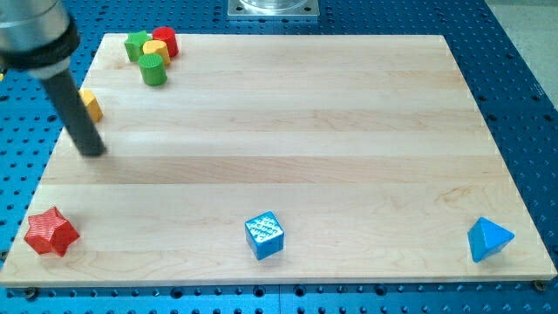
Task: Place hexagon to the left of green circle
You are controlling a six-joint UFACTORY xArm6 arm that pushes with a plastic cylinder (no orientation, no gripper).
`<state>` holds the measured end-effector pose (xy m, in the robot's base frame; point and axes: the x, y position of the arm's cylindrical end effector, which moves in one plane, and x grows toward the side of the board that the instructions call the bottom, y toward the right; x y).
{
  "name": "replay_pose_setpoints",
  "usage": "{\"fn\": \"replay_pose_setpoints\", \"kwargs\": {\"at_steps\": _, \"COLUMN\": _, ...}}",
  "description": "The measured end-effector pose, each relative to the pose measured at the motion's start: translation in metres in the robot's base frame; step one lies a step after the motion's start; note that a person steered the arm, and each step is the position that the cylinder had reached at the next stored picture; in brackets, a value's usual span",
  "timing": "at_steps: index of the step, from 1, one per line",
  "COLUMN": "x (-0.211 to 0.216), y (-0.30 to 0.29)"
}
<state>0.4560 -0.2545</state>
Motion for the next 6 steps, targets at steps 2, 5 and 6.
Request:
{"fn": "replay_pose_setpoints", "kwargs": {"at_steps": 2, "x": -0.096, "y": -0.037}}
{"fn": "replay_pose_setpoints", "kwargs": {"at_steps": 5, "x": -0.131, "y": 0.002}}
{"fn": "replay_pose_setpoints", "kwargs": {"at_steps": 6, "x": -0.134, "y": -0.004}}
